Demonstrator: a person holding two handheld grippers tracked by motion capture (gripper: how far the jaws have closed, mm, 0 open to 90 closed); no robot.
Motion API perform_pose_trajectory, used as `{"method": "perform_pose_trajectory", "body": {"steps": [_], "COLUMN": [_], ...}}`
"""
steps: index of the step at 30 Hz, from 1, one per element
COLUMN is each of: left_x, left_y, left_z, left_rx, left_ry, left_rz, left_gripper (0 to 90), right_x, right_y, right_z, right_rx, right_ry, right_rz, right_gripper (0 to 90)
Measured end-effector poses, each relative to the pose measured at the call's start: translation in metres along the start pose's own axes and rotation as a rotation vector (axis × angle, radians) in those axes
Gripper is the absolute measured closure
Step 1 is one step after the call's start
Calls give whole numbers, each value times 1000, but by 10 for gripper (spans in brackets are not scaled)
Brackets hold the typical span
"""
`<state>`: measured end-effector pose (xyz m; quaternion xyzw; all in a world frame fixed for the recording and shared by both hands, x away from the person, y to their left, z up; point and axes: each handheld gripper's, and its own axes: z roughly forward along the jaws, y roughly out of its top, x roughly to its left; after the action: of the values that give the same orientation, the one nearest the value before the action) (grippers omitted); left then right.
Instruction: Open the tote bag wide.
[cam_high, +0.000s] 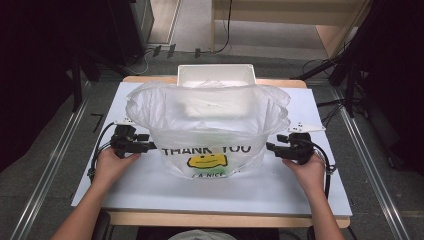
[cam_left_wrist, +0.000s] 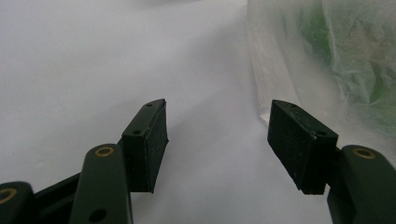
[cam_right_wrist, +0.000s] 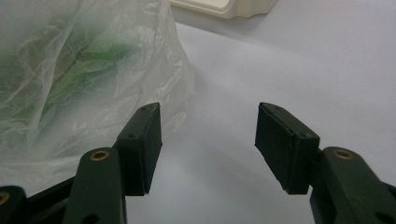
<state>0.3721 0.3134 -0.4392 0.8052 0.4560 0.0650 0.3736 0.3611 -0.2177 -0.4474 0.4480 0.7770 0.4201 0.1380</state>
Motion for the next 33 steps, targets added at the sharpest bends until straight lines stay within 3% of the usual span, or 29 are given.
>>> {"method": "perform_pose_trajectory", "body": {"steps": [25,32,33], "left_x": [0,0,-1], "left_y": [-2,3,6], "left_z": [1,-5,-7], "left_rx": [20,-11,-16], "left_ry": [-7,-75,-72], "left_rz": [3,4,15], "left_gripper": [399,412,416], "right_x": [-2,-6,-8], "right_y": [-1,1,2], "right_z": [2,-1,-3], "right_rx": [12,13,8], "right_ry": [24,8,28], "right_rz": [3,-21,-10], "right_gripper": [423,439,447]}}
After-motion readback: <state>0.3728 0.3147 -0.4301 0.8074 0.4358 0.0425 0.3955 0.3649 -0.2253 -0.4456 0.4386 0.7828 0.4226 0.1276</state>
